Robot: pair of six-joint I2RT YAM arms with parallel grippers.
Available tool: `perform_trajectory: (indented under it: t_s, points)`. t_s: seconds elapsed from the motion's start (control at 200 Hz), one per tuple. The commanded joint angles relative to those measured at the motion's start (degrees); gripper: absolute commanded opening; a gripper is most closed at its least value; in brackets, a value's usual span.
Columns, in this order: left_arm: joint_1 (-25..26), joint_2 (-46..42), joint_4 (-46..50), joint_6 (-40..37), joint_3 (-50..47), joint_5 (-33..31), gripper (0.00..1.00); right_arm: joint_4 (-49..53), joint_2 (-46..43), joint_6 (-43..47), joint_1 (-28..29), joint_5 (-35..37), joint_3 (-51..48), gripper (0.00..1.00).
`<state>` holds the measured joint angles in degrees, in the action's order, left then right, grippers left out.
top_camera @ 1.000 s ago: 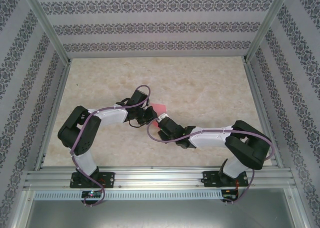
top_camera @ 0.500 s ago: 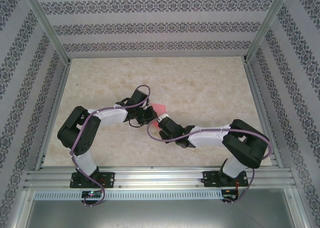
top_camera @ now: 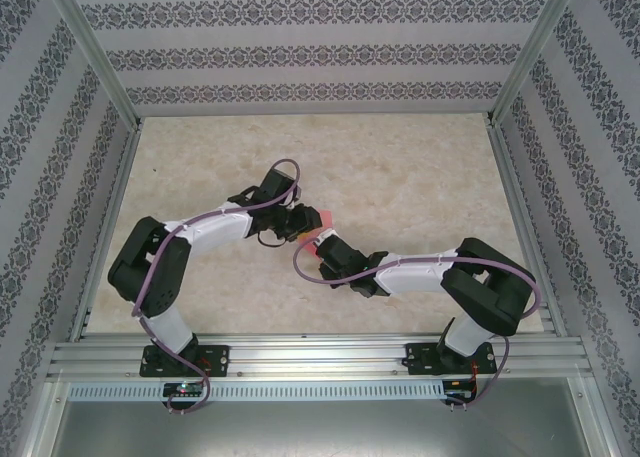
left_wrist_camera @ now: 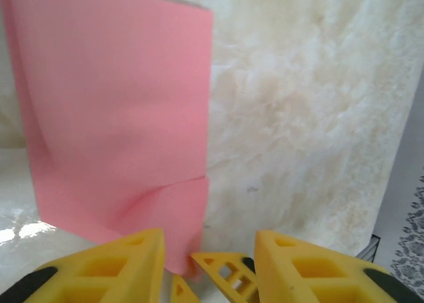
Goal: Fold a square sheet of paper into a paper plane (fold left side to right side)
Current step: Fourth fold the wing at the center of the table.
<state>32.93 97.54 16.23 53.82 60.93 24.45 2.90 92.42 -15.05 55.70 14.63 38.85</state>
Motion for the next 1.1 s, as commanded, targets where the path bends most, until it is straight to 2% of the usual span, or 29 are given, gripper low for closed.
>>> perform_trajectory:
  t_s: [0.0,0.285,0.654,1.099]
  points:
    - [-2.10,-4.02,4.34,-2.88,1.80,-1.53,0.45,-0.85,0.83,-0.07,-0.68,-1.00,-0.44,0.21]
    - [-5.07,-7.81,3.96,-2.83,-3.58,-2.39,0.49,-2.45,-0.54,-0.55,-2.45,-3.31,-1.64,0.18]
    - [-2.88,-7.26,-4.75,0.86,-13.22,-0.01,0.32,-6.06,-3.78,-1.73,-7.22,-10.31,-4.61,0.16]
    - [0.54,-0.18,-7.78,2.51,-8.52,0.60,0.29,-8.23,-4.98,-2.53,-9.31,-13.30,-6.06,0.13]
